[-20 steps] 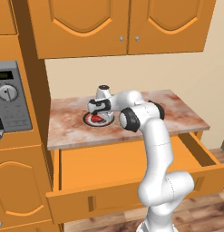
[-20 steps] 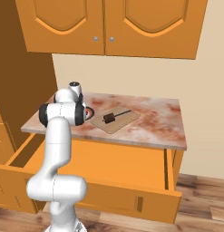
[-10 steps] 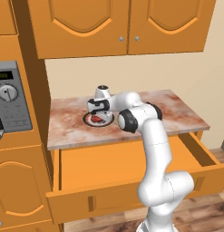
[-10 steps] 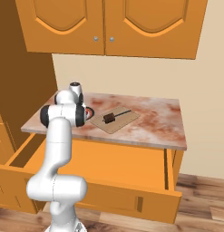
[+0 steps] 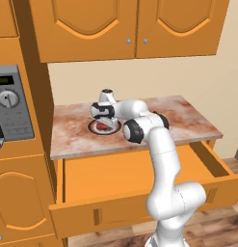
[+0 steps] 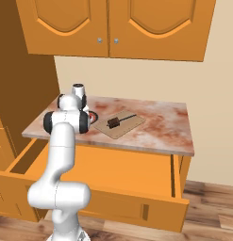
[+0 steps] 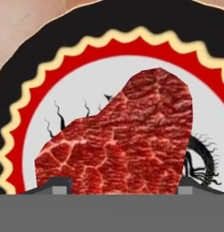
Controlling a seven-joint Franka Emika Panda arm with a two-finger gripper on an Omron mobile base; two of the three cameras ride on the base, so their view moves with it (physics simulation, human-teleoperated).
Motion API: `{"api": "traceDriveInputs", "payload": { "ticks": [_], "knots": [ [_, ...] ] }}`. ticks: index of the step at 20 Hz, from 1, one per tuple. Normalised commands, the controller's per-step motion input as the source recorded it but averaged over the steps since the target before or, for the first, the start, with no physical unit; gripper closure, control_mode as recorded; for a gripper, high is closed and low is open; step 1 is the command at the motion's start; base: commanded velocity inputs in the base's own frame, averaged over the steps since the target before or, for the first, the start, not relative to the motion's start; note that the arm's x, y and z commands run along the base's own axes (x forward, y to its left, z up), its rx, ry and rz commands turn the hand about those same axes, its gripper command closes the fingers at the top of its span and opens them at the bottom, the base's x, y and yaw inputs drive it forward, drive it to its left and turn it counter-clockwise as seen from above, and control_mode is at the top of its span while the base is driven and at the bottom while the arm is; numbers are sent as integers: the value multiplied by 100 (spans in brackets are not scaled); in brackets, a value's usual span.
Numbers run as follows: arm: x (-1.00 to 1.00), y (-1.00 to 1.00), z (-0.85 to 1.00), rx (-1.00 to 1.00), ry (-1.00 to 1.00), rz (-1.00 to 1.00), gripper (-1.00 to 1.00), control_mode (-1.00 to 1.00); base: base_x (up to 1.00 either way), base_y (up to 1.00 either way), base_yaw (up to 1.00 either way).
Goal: Pick up the knife from the drawer and place it on the cutting board. Then place the meat from the plate to the cutting board.
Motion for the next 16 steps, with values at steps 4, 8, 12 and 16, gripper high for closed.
{"api": "traceDriveInputs", "payload": {
  "ticks": [4, 8, 12, 16],
  "knots": [
    [1, 1, -30, 0, 2, 0, 100, -100, 0, 0, 0],
    [-1, -7, -5, 2, -1, 0, 100, -100, 0, 0, 0],
    [-37, -29, 11, 9, -14, 0, 100, -100, 0, 0, 0],
    [-60, -13, 20, 5, -21, 0, 100, -100, 0, 0, 0]
  ]
}}
